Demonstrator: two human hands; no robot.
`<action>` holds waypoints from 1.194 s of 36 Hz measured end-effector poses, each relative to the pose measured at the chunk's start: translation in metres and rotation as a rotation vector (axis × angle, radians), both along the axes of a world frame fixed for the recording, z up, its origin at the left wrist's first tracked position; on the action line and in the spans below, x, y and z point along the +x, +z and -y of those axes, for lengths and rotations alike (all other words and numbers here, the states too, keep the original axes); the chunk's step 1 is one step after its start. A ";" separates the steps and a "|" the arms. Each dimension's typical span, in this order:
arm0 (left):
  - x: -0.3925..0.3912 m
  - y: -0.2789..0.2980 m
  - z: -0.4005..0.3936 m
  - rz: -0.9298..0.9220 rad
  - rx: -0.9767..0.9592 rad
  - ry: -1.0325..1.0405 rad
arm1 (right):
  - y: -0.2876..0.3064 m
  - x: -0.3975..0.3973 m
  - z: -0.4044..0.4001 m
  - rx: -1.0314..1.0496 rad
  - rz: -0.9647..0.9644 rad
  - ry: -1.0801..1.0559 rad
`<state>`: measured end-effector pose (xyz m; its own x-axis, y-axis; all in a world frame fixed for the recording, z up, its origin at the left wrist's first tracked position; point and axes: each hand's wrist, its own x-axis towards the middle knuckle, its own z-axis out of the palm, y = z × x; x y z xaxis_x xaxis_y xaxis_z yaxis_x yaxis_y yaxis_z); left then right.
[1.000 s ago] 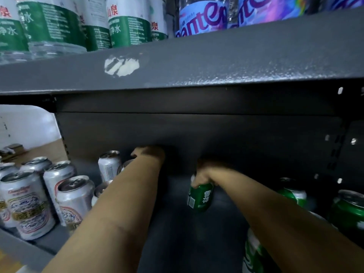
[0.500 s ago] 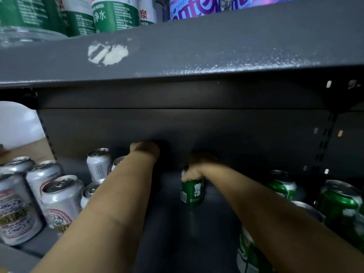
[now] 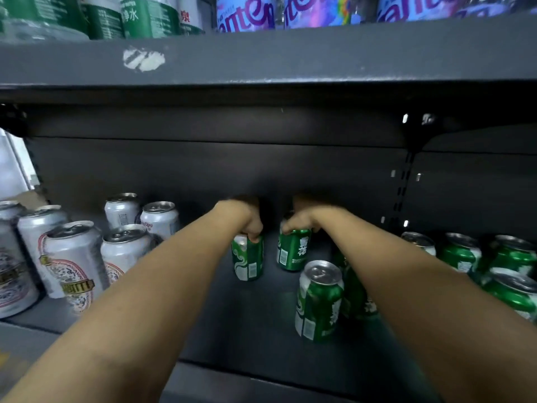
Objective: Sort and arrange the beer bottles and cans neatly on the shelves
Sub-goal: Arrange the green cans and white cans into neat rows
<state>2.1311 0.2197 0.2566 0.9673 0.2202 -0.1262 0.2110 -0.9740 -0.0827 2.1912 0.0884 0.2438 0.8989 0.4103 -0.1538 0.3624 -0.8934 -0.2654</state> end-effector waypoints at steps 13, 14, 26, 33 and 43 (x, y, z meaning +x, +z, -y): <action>-0.017 -0.041 -0.014 0.292 -0.226 0.055 | -0.013 -0.002 -0.004 0.009 0.223 -0.103; -0.017 -0.044 -0.015 0.301 -0.245 0.046 | -0.014 -0.003 -0.005 0.004 0.220 -0.115; -0.013 -0.052 -0.025 0.348 -0.317 -0.033 | -0.023 -0.009 -0.005 -0.072 0.243 -0.256; -0.017 -0.051 -0.022 0.302 -0.308 -0.015 | 0.008 -0.028 0.030 -0.008 0.134 -0.247; -0.036 -0.074 0.004 0.571 0.028 -0.121 | 0.007 -0.078 0.043 -0.227 -0.085 -0.145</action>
<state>2.0950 0.2159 0.1826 0.8989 0.0999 0.4266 0.1175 -0.9930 -0.0151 2.1136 0.0451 0.2510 0.9254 0.2252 -0.3049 0.2118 -0.9743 -0.0767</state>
